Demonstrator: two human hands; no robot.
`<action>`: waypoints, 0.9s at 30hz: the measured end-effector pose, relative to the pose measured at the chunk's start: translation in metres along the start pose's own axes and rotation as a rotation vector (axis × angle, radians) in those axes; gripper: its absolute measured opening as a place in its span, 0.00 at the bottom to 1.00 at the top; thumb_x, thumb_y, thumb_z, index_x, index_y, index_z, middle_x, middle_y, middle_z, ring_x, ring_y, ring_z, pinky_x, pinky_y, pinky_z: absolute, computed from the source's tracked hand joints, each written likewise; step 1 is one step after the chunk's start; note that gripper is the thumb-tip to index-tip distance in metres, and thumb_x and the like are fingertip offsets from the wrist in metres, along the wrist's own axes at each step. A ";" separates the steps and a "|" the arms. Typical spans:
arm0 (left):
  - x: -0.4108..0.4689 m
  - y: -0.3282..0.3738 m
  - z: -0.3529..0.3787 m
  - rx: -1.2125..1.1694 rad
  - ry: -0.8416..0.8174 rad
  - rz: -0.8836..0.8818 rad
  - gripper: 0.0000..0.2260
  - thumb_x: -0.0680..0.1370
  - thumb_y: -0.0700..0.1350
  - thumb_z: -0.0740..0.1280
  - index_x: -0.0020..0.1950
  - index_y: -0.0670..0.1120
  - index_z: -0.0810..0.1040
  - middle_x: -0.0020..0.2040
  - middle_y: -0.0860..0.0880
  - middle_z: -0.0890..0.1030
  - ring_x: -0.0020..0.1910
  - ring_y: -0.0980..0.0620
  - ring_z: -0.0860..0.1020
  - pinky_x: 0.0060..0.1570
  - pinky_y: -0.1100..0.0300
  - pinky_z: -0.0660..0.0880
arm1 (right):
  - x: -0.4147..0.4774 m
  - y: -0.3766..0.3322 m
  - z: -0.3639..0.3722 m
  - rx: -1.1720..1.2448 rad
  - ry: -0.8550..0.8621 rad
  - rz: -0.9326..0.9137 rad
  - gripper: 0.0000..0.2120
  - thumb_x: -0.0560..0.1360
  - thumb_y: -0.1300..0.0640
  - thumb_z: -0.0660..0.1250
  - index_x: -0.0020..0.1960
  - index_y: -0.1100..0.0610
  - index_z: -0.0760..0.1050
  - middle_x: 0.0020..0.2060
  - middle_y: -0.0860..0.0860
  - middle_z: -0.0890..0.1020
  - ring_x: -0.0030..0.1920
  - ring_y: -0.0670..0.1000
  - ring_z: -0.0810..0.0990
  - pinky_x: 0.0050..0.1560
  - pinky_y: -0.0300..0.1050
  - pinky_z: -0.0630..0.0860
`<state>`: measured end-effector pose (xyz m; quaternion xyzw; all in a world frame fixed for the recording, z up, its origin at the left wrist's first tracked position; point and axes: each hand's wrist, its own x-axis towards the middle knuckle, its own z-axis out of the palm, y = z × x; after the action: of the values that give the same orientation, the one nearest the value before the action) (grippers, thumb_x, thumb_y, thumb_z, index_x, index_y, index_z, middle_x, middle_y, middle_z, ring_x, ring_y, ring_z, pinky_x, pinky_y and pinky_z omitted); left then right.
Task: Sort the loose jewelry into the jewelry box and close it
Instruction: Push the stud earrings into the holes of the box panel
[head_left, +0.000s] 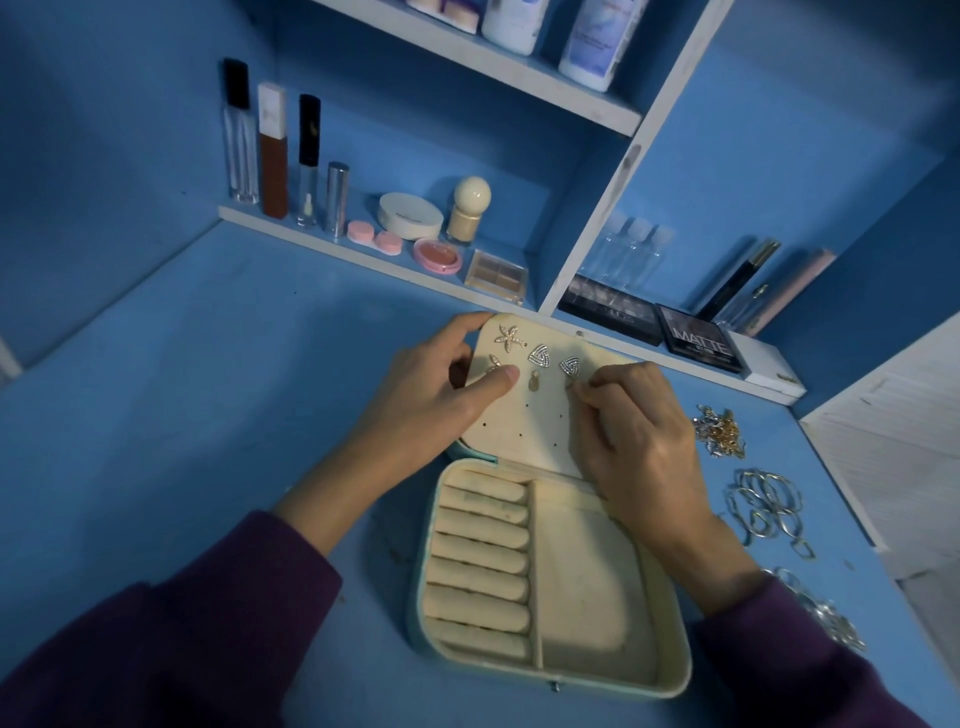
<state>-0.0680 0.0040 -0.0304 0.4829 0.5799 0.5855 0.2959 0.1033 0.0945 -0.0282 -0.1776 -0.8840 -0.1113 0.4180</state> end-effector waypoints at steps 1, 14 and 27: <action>0.000 0.000 0.000 -0.001 0.000 0.000 0.16 0.76 0.46 0.69 0.62 0.56 0.73 0.31 0.59 0.78 0.32 0.63 0.75 0.36 0.70 0.70 | -0.001 0.000 -0.001 0.003 -0.005 -0.004 0.06 0.73 0.70 0.68 0.37 0.67 0.76 0.37 0.59 0.78 0.37 0.58 0.75 0.38 0.48 0.73; 0.000 0.000 0.000 -0.012 -0.003 0.011 0.17 0.76 0.45 0.69 0.64 0.51 0.74 0.33 0.57 0.80 0.33 0.62 0.76 0.36 0.71 0.70 | -0.002 -0.002 -0.005 0.100 -0.013 0.046 0.03 0.71 0.70 0.70 0.38 0.68 0.79 0.38 0.58 0.81 0.37 0.57 0.78 0.42 0.46 0.76; 0.000 -0.001 0.000 -0.016 -0.006 0.007 0.15 0.76 0.45 0.69 0.62 0.56 0.74 0.37 0.50 0.82 0.37 0.52 0.78 0.41 0.61 0.74 | -0.007 -0.003 -0.013 0.111 -0.018 0.167 0.07 0.74 0.63 0.66 0.47 0.64 0.82 0.38 0.56 0.78 0.41 0.53 0.75 0.44 0.40 0.71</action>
<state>-0.0682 0.0036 -0.0311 0.4841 0.5729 0.5897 0.2994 0.1153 0.0860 -0.0262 -0.2282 -0.8747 -0.0252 0.4269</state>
